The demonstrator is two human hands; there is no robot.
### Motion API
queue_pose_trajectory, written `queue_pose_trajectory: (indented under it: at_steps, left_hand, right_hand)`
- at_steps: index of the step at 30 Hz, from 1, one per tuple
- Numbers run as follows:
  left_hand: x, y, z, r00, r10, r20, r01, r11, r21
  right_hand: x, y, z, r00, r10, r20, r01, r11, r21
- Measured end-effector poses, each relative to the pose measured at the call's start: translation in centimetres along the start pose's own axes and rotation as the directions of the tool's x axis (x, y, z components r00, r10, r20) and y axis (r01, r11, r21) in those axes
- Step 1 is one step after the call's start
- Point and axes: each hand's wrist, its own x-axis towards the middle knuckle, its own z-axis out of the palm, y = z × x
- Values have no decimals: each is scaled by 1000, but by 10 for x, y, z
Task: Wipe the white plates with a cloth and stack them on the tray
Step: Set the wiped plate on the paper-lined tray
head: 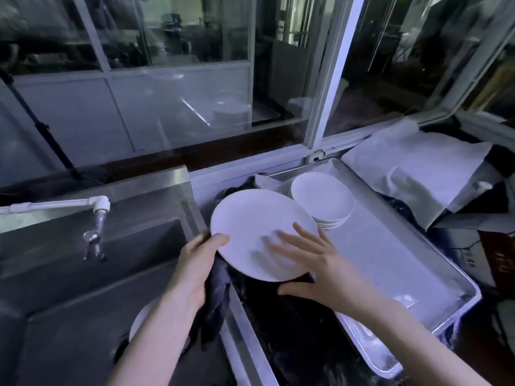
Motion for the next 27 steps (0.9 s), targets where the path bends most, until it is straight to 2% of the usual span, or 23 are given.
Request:
queue_pose_trajectory:
  at_steps: [2, 3, 4, 6, 7, 8, 9, 13, 15, 19, 22, 27]
  left_hand:
    - [7, -3, 17, 1000, -1, -8, 1, 1000, -14]
    - [10, -5, 26, 1000, -2, -8, 2, 1000, -17]
    - [14, -8, 34, 1000, -2, -6, 2, 1000, -16]
    - [22, -14, 53, 1000, -2, 2, 2, 1000, -8]
    - [26, -18, 63, 1000, 2, 11, -1, 1000, 0]
    - [29, -22, 73, 1000, 8, 23, -9, 1000, 10]
    - [34, -25, 83, 999, 20, 33, -21, 1000, 20]
    - [54, -40, 118, 993, 114, 3, -114, 988, 105]
    - [64, -44, 132, 989, 145, 34, -149, 977, 155]
    - [89, -50, 152, 985, 128, 114, -155, 949, 273]
    - [109, -51, 163, 981, 99, 167, -158, 906, 394]
    - [144, -55, 186, 981, 125, 151, -182, 864, 469]
  right_hand:
    - [-11, 25, -13, 969, 216, -121, -186, 958, 216]
    - [-14, 37, -19, 909, 369, -193, -287, 892, 350]
    - [-15, 50, -23, 819, 533, -215, -379, 782, 496]
    - [-12, 74, -29, 667, 742, -64, -445, 467, 764]
    - [-10, 84, -30, 648, 760, 38, -422, 318, 849]
    - [-9, 92, -31, 656, 749, 97, -393, 230, 890]
    - [-8, 101, -32, 664, 739, 112, -375, 199, 905]
    - [-5, 140, -35, 646, 758, 91, -310, 152, 939]
    - [-3, 161, -37, 645, 759, 92, -301, 141, 943]
    - [1, 207, -39, 628, 778, 32, -289, 195, 937]
    - [14, 238, -40, 603, 797, 37, -305, 188, 934]
    - [44, 281, -38, 611, 791, 34, -368, 246, 897]
